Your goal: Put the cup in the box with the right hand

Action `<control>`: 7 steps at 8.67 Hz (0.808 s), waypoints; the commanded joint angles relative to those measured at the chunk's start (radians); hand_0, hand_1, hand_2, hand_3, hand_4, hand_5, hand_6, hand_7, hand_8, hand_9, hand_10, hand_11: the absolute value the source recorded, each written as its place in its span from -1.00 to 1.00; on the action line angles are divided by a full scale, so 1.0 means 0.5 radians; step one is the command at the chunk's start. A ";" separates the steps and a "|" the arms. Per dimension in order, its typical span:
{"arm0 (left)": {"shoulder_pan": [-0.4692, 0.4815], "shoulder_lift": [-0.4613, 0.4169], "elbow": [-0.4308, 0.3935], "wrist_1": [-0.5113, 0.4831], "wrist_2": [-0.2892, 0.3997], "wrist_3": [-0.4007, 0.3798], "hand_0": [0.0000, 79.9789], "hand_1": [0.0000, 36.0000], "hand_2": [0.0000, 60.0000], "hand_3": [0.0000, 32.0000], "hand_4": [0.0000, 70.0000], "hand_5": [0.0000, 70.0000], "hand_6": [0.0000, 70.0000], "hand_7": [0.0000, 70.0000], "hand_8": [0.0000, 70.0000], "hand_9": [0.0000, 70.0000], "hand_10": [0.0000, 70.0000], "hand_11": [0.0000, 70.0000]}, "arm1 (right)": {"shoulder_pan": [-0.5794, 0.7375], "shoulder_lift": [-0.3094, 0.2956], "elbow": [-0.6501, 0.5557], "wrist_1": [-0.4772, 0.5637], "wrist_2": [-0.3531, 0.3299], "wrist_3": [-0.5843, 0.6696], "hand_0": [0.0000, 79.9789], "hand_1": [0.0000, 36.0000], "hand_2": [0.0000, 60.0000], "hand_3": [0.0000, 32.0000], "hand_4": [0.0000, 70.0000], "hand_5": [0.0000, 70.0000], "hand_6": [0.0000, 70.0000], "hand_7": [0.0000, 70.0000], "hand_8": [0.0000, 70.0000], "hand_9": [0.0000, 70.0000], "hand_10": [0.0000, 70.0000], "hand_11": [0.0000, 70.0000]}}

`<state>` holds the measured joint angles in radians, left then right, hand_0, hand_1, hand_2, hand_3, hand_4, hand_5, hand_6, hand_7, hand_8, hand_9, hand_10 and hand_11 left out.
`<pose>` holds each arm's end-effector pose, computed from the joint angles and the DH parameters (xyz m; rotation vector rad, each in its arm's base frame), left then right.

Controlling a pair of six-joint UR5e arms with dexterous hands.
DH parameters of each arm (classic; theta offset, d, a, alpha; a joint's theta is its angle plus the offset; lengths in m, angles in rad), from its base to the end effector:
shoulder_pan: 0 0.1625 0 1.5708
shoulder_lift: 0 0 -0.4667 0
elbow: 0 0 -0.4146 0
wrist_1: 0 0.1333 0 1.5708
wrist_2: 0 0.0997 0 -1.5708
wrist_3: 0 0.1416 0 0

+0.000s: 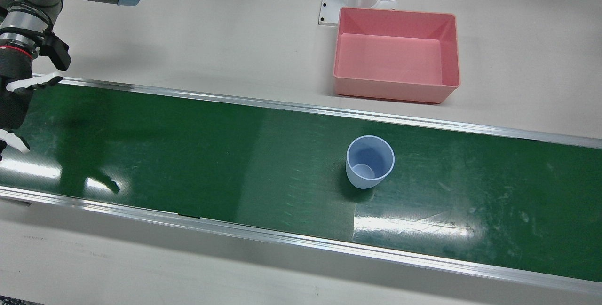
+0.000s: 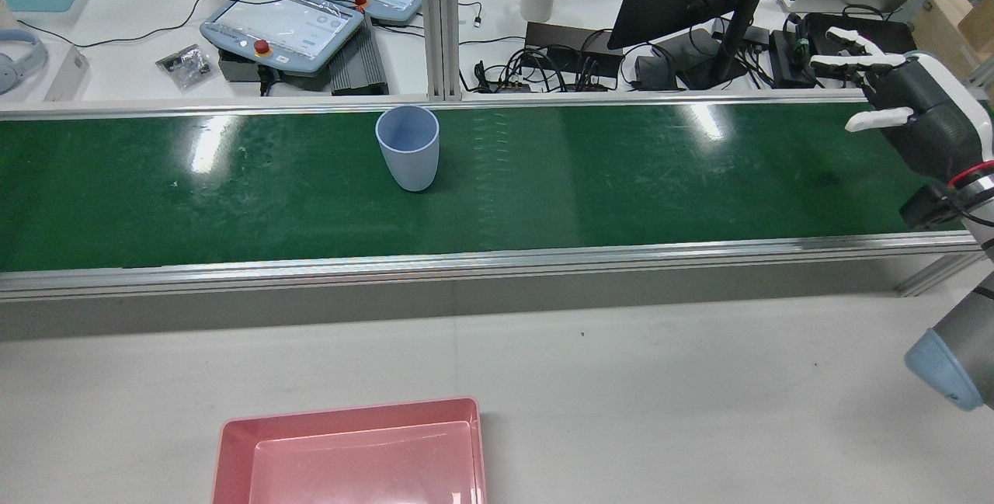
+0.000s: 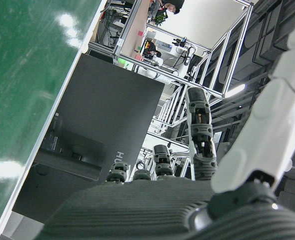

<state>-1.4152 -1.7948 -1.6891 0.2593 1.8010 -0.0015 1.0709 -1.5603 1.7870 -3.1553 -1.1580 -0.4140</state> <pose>-0.0006 -0.6478 0.5663 -0.3906 2.0924 -1.9232 -0.1000 -0.5797 0.6060 0.2788 -2.2298 1.8090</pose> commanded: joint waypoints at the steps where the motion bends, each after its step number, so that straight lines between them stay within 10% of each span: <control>1: 0.002 0.000 0.000 0.000 0.000 0.000 -1.00 -1.00 -1.00 -1.00 -1.00 -1.00 -1.00 -1.00 -1.00 -1.00 -1.00 -1.00 | 0.003 0.004 -0.003 0.155 0.015 -0.367 0.20 -0.61 -1.00 -1.00 -0.18 -0.93 -0.87 -0.57 -1.00 -0.96 -0.88 -0.80; 2: 0.002 0.000 -0.003 0.000 0.000 0.000 -1.00 -1.00 -1.00 -1.00 -1.00 -1.00 -1.00 -1.00 -1.00 -1.00 -1.00 -1.00 | -0.019 0.004 -0.006 0.217 0.018 -0.423 0.21 -0.66 -1.00 -1.00 -0.70 -0.89 -0.91 -0.81 -1.00 -1.00 -0.89 -0.80; 7: 0.002 0.000 -0.003 0.000 0.000 0.000 -1.00 -1.00 -1.00 -1.00 -1.00 -1.00 -1.00 -1.00 -1.00 -1.00 -1.00 -1.00 | -0.108 0.059 -0.024 0.224 0.079 -0.405 0.20 -0.72 -1.00 -1.00 -0.46 -0.91 -0.89 -0.71 -1.00 -0.97 -0.87 -0.77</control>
<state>-1.4150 -1.7948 -1.6904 0.2592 1.8009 -0.0015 1.0282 -1.5344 1.7710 -3.0452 -1.1250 -0.6207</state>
